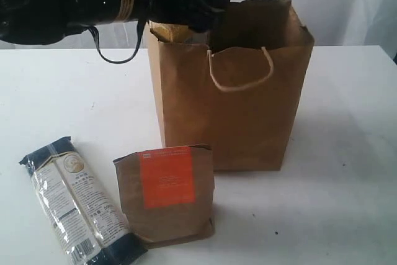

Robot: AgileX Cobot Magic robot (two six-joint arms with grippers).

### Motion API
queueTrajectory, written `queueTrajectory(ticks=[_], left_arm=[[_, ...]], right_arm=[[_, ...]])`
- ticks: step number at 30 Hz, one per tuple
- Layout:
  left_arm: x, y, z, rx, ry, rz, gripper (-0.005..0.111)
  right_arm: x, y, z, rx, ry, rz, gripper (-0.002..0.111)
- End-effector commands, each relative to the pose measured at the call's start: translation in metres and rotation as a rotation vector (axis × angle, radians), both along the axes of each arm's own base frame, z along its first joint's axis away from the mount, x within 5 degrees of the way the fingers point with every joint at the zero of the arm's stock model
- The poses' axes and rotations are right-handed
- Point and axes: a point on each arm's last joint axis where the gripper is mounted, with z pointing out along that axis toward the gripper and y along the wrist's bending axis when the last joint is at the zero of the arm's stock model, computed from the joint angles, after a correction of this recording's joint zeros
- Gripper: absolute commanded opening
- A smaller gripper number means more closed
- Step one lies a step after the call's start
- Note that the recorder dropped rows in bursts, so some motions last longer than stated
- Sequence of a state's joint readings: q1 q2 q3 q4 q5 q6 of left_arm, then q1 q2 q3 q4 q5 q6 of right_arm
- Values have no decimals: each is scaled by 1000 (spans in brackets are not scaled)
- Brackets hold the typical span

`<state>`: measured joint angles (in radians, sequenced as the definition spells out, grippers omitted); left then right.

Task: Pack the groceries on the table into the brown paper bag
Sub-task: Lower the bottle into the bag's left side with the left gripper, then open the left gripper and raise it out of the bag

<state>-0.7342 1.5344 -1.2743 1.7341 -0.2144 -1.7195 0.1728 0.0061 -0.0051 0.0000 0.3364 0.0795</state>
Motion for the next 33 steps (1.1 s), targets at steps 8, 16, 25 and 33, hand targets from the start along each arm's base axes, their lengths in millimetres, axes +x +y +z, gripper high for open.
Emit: queueTrajectory(ticks=[8,16,25,33], left_arm=[[-9,2,21,-66,-17,-23,79],[-3,9,49,-102,-106,72,79],[-7,8,51,-112,-102,38,79],[-16,11,62,-134,-118,-1,79]], right_arm=[[0,0,-1,3,-1,-4,0],[0,0,-1,3,-1,-4,0],[0,0,-1,3,-1,-4,0],[0,0,-1,3,-1,-4,0]])
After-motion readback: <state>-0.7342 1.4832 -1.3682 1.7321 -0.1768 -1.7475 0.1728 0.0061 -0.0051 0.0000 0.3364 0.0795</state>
